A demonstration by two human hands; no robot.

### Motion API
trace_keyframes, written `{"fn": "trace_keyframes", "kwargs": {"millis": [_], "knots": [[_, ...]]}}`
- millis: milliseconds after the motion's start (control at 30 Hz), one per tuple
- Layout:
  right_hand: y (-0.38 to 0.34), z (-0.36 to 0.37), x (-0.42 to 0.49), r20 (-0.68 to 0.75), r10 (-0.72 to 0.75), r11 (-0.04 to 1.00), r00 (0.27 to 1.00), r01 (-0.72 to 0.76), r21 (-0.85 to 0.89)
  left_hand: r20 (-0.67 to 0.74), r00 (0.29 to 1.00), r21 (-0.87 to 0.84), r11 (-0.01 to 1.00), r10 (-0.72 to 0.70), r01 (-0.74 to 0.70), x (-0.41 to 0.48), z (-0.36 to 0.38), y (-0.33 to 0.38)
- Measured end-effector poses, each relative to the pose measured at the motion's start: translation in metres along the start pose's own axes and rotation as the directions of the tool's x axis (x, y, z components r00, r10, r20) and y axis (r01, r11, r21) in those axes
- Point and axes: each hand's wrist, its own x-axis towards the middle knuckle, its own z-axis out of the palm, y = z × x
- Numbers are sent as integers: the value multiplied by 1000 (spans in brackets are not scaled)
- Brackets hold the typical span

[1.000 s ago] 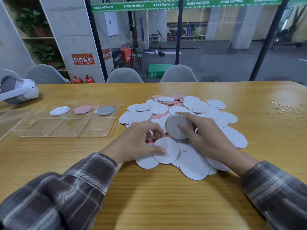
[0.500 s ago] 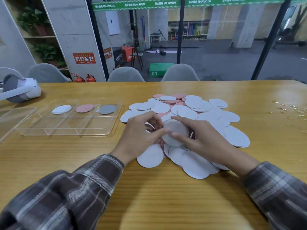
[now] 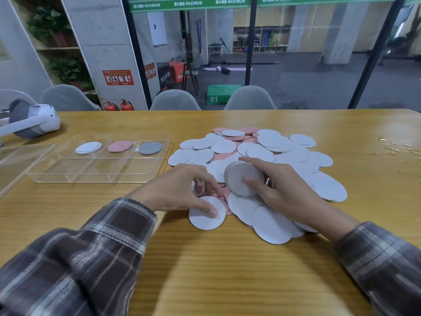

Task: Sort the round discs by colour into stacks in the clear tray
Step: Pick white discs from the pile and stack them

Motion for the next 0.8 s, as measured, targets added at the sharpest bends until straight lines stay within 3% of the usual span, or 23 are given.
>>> {"fn": "trace_keyframes", "kwargs": {"millis": [267,400,633,800], "knots": [[2,1,-1,-7,0,1000,1000,0,14,-16,1000,-101,995,19,-20,1,-1,5],[1,1,-1,-9,7,999,1000,-7,39,-145,988,-257,963,51,-87,4,2,5],[-4,-4,-4,21,23,982,1000,-27,185,-274,956,-497,866,-100,-52,8,22,13],[-3,-2,-3,19,19,994,1000,-21,111,-349,926,-482,875,-148,-42,12,33,18]]}}
